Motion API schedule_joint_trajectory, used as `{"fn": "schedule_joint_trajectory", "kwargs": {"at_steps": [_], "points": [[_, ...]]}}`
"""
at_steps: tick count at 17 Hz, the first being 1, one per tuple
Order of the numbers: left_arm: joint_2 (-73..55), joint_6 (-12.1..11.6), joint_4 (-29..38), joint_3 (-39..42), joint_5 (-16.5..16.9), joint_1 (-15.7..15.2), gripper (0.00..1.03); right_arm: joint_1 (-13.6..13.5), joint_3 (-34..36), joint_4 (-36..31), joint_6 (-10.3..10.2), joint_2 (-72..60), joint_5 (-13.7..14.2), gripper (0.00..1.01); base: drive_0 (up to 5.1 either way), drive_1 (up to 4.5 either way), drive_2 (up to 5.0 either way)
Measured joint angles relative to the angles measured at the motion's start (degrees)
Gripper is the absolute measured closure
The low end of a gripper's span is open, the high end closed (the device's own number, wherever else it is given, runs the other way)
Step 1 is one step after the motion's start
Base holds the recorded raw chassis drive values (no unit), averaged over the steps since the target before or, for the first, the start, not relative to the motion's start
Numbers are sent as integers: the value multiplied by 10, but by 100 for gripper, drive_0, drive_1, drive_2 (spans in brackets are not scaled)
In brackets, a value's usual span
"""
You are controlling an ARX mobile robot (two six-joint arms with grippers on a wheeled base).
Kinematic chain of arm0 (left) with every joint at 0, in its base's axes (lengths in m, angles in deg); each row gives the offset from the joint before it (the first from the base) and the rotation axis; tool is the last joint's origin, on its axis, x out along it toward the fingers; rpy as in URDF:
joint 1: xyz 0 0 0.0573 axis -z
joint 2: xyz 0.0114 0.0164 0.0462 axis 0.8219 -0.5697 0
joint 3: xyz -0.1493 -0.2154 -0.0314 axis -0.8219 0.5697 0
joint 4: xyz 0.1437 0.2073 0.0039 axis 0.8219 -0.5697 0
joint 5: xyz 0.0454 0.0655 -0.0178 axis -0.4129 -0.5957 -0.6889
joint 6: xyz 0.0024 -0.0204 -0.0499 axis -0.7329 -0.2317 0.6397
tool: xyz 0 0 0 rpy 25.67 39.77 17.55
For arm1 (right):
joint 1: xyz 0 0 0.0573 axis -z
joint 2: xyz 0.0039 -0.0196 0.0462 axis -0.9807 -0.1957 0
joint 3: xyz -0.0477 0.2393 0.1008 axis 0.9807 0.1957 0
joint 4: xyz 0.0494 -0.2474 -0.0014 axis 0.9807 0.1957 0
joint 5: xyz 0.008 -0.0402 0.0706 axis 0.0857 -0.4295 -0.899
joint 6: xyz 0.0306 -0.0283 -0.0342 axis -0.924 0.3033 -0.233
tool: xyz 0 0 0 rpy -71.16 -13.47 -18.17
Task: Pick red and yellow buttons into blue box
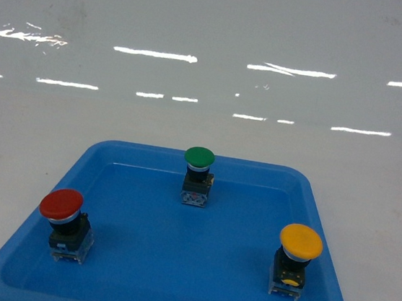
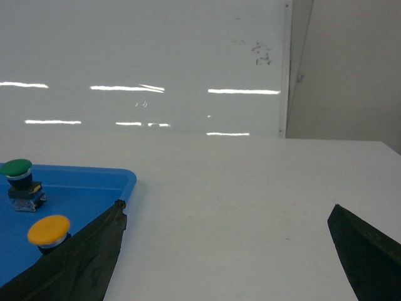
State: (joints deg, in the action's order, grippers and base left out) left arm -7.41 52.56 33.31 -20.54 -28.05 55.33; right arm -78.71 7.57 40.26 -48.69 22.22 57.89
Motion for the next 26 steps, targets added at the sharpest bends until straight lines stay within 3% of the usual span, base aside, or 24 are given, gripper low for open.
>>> {"fn": "schedule_joint_trajectory", "kwargs": {"at_steps": [11,16,19,20,23,24,26], "points": [[0,0,0,0,1,0,5,1,0,-3,0,0,0,3,0,0,0],[0,5,3,0,19,3,5,-3,0,-5,0,0,-11,3,0,0,0],[-17,8,35,0,28,-2,5,1,0,-61,-4,-42,-19,3,0,0,0],[-55,11,67,0,28,-8,5,19,-1,-106,-9,-91,-30,3,0,0,0],[-128,30,105,-15,50,-28,5,49,-19,-146,-20,-172,-48,3,0,0,0],[-177,31,141,-32,37,-21,5,54,-35,-161,-20,-200,-64,3,0,0,0],[-256,24,186,-74,42,3,5,54,-65,-192,-20,-252,-68,3,0,0,0]]}}
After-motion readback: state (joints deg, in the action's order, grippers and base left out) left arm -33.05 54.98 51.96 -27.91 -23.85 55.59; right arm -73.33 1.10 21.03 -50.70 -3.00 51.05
